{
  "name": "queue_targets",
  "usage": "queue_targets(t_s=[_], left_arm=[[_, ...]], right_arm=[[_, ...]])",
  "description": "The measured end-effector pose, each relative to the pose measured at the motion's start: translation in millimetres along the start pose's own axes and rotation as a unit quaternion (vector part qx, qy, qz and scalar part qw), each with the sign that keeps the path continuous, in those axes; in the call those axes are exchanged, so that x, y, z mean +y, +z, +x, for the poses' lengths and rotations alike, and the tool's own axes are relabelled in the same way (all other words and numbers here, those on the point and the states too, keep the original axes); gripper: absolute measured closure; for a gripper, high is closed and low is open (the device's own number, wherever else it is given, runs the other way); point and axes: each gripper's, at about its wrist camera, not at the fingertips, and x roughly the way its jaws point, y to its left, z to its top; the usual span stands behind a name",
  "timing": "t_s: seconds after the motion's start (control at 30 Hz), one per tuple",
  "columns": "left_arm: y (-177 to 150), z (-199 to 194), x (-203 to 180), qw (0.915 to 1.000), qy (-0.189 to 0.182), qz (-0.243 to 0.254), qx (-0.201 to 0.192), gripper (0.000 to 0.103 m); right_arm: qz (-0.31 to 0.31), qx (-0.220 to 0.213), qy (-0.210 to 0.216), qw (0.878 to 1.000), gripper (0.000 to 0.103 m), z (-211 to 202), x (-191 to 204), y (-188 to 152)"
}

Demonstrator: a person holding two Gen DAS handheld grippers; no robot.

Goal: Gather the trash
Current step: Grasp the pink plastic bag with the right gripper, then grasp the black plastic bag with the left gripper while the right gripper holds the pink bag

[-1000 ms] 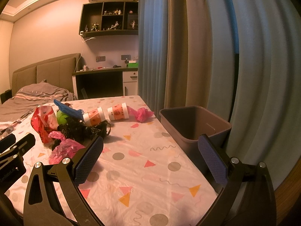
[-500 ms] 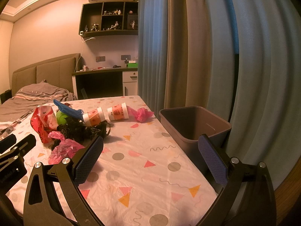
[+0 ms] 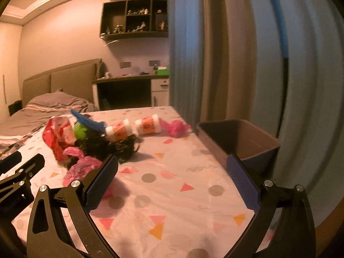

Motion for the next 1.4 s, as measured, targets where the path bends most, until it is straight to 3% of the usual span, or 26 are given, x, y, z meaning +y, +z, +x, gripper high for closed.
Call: queue_targets(t_s=[0.17,0.37,0.67,0.77,0.87,0.97,1.1,1.27,1.4], left_arm=[[-1,2,26,0.9989,0.022,-0.040,-0.011,0.032],[-1,0,46,0.9969,0.045,-0.051,-0.039,0.032],[-1,7,58,0.9959,0.047,-0.057,-0.053,0.032],[-2,11,58,0.9964,0.039,-0.058,-0.049,0.033],[-3,14,58,0.9969,0.034,-0.055,-0.045,0.034],[-4,16,57,0.9972,0.028,-0.055,-0.043,0.037],[-4,19,53,0.9977,0.018,-0.052,-0.041,0.039],[0,34,42,0.9984,-0.016,-0.043,-0.032,0.050],[7,58,32,0.9979,-0.044,-0.044,-0.016,0.050]], right_arm=[[-0.011,0.013,0.052,0.999,0.006,14,24,-7],[-0.036,0.039,0.127,0.990,0.013,33,66,-17],[-0.056,0.097,0.176,0.978,0.033,67,100,-31],[-0.058,0.119,0.186,0.974,0.047,76,102,-35],[-0.059,0.134,0.195,0.970,0.072,81,104,-38],[-0.061,0.136,0.195,0.969,0.084,83,102,-41],[-0.059,0.120,0.186,0.973,0.088,74,89,-39],[-0.047,0.088,0.158,0.982,0.089,62,61,-30],[-0.033,0.072,0.141,0.987,0.089,57,41,-22]])
